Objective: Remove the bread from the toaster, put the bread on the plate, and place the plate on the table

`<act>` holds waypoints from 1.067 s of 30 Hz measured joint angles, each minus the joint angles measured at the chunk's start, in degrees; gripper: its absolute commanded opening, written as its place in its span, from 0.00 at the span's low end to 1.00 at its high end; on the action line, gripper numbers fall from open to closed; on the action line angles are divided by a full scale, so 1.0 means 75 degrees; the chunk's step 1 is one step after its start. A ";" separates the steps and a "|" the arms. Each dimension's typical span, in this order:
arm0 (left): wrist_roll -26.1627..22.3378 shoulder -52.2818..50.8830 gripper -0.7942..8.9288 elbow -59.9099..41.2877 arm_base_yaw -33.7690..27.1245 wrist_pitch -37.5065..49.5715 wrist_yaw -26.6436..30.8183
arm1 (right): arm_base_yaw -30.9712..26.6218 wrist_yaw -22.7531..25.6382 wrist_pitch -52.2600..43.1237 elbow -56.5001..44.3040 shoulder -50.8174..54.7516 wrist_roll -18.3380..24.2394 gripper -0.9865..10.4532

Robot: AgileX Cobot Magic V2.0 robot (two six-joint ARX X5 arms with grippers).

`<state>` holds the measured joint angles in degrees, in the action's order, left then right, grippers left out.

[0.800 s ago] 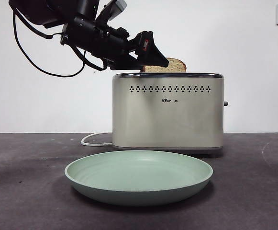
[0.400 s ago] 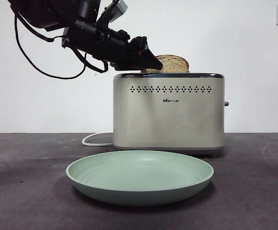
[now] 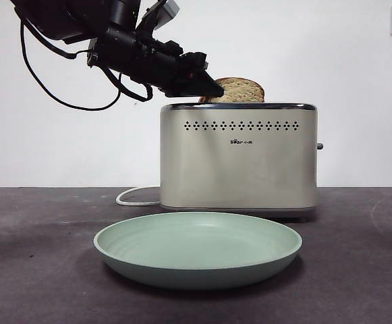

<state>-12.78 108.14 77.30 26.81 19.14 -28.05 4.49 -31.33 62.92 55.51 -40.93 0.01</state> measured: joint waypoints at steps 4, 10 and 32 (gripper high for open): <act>0.0201 -0.0137 0.07 0.0003 0.0000 0.0213 -0.0026 | 0.0000 0.0003 0.0003 0.0000 0.0000 0.0000 0.64; 0.0458 -0.0612 0.07 0.0361 0.0000 0.0181 -0.0137 | 0.0000 0.0003 0.0009 0.0000 0.0000 0.0000 0.64; 0.0787 -0.6056 0.08 0.0898 -0.0481 -0.4030 0.0708 | 0.0178 0.0006 -0.1306 0.0000 -0.2576 0.0003 0.59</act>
<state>-6.87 62.72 84.03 23.20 -11.09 -22.74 5.82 -31.29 53.12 55.51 -60.25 0.03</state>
